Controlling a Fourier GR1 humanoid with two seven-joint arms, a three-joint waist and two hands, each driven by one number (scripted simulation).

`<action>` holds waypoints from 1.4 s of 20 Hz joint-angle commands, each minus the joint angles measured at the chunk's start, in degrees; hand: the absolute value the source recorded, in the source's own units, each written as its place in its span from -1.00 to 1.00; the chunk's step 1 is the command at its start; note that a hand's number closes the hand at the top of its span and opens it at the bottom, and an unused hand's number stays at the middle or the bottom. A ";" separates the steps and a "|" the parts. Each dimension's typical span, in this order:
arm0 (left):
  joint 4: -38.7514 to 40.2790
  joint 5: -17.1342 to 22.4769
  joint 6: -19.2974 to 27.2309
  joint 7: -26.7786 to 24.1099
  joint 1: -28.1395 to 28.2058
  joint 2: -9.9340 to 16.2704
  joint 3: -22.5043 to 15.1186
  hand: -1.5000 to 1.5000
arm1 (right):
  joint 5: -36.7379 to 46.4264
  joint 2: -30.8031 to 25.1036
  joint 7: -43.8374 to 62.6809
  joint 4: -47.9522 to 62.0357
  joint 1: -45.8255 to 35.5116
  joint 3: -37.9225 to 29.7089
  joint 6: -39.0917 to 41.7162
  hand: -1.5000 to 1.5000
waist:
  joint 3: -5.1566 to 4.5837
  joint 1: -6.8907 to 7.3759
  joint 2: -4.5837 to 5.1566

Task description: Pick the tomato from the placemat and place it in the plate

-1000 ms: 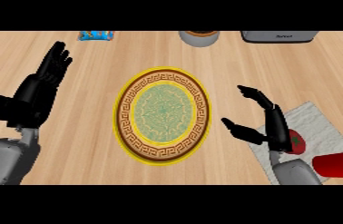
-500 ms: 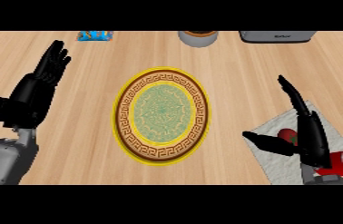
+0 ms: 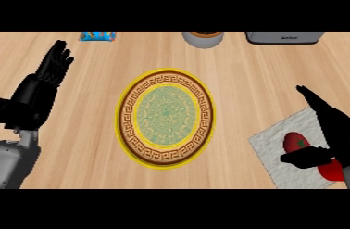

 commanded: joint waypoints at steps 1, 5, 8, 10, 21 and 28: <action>-1.31 0.39 -1.24 0.38 1.12 0.92 0.41 0.00 | -3.59 -4.47 14.33 -4.89 -1.29 2.39 12.90 -1.00 | 0.01 0.76 -0.19; 3.92 -1.38 -0.08 0.69 -4.23 -1.68 1.07 0.00 | -5.30 -0.64 22.41 -5.58 -4.03 4.56 16.93 -1.00 | 0.26 0.09 0.26; -1.64 -2.36 -0.71 1.87 -0.19 -2.81 0.31 0.00 | -4.09 2.52 26.68 -4.60 -6.99 4.17 19.24 -1.00 | 0.31 0.73 0.13; -1.75 -3.69 -0.57 0.75 1.49 -3.40 0.73 0.00 | -2.81 -0.90 18.23 -0.35 -2.33 0.97 19.72 -1.00 | 0.34 0.46 0.14; -0.45 -4.69 -3.57 0.83 0.43 -5.16 3.74 0.00 | 2.51 1.64 20.61 7.57 -3.20 0.03 23.34 -1.00 | 0.34 0.40 0.17; -1.43 -5.97 -4.81 6.60 -3.94 -6.19 5.07 0.00 | 8.33 7.66 10.03 21.15 -4.94 -0.43 19.97 -1.00 | 0.38 0.58 0.26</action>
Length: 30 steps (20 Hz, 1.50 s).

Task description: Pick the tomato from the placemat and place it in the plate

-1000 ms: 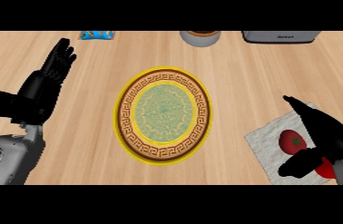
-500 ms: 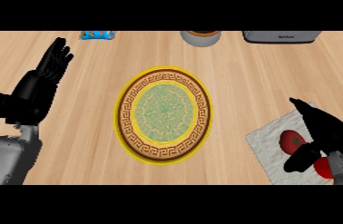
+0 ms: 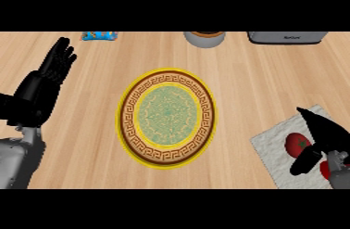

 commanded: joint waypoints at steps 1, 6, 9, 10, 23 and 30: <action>-0.06 -1.83 -2.42 -0.81 1.20 -1.25 1.57 0.00 | 3.11 2.33 -0.78 0.52 0.93 -1.50 2.65 -1.00 | 0.00 -0.10 -0.04; -1.92 -2.07 -3.69 -0.41 3.48 -2.09 3.80 0.00 | 4.03 4.59 -1.71 1.68 2.73 -3.65 3.94 -1.00 | 0.00 -0.12 -0.07; -3.23 -0.86 -5.55 0.69 3.35 -1.46 5.38 0.00 | 8.65 6.19 -5.56 8.91 1.54 -3.14 0.43 -1.00 | 0.01 0.07 -0.04; -0.04 -3.64 -3.00 1.42 -1.17 -2.23 3.96 0.00 | 8.59 5.96 -8.21 15.68 -1.67 -3.16 0.87 -1.00 | 0.03 0.12 0.07; -2.33 -3.03 -5.88 -1.07 4.89 -1.93 7.59 0.00 | 17.15 -0.30 -22.02 0.57 18.60 -6.40 -16.83 1.00 | -0.03 -1.21 -0.23; -2.60 -4.44 -5.08 0.30 3.86 -4.27 5.96 0.00 | 24.11 -0.99 -22.41 -9.91 25.29 -8.71 -25.55 1.00 | -0.03 -0.77 -0.17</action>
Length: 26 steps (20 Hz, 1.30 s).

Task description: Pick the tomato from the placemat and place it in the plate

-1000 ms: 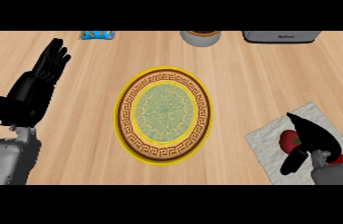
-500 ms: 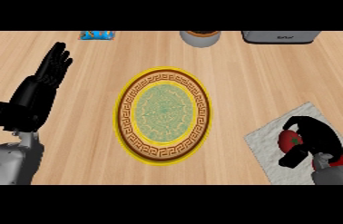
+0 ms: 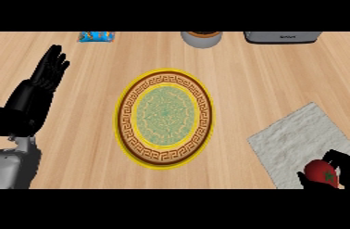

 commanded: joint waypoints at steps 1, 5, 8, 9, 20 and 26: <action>3.40 1.64 -2.35 -0.99 -1.39 1.05 2.22 0.00 | 1.28 -3.06 -0.61 -11.37 6.89 -2.98 -1.85 1.00 | 0.03 -0.44 0.07; 0.08 0.64 -1.15 0.65 -0.74 0.11 1.49 0.00 | 0.37 0.09 -2.91 -18.60 8.31 -1.02 -2.91 1.00 | 0.07 0.17 0.07; 1.73 -0.53 -0.82 1.56 -2.56 -0.15 0.55 0.00 | -2.71 -0.04 -6.24 -25.29 8.36 -2.09 -4.13 1.00 | 0.09 -0.19 0.03; 1.82 -0.20 -0.44 1.95 -3.75 -0.59 0.71 0.00 | -0.40 1.59 -2.56 -29.87 7.23 1.81 -1.84 1.00 | 0.04 0.05 0.06; 2.31 -1.51 -1.50 0.29 -2.53 -1.49 -0.09 0.00 | 2.94 11.74 5.50 -44.20 -2.84 17.91 2.08 1.00 | 0.03 0.95 0.20; 4.18 -1.76 -2.01 -1.12 -2.74 -2.70 0.36 0.00 | 5.96 20.46 16.39 -35.82 -21.84 24.82 8.85 1.00 | 0.03 1.19 0.25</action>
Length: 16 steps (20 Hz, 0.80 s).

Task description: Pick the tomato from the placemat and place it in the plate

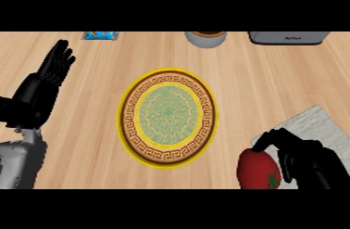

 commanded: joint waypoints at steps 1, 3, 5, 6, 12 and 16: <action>-3.44 -0.02 -0.11 1.98 1.43 -0.34 -0.39 0.00 | 4.05 8.81 8.60 5.80 -13.70 5.04 4.30 1.00 | 0.00 0.77 0.00; 1.52 -1.06 -0.09 -1.08 -0.67 -1.04 -0.05 0.00 | 3.02 12.79 11.19 7.41 -18.47 4.92 6.70 1.00 | 0.01 0.11 0.07; 0.53 -3.13 1.30 -1.76 0.72 -2.65 -1.83 0.00 | 3.24 17.08 9.99 15.44 -22.57 4.19 4.66 1.00 | 0.03 0.27 0.11; -2.59 -2.20 0.79 0.82 1.66 -2.21 -1.66 0.00 | 4.87 19.09 10.84 17.38 -22.86 6.06 3.49 1.00 | 0.05 0.32 0.01; -1.49 0.55 -1.95 1.75 -1.15 0.40 1.88 0.00 | -0.53 19.45 13.67 37.12 -35.29 6.06 -7.85 1.00 | 0.05 0.82 0.17; 2.39 -1.22 -1.74 -1.11 -1.66 -0.32 1.79 0.00 | -2.01 19.52 7.90 51.41 -39.76 4.92 -13.08 1.00 | 0.05 0.52 0.30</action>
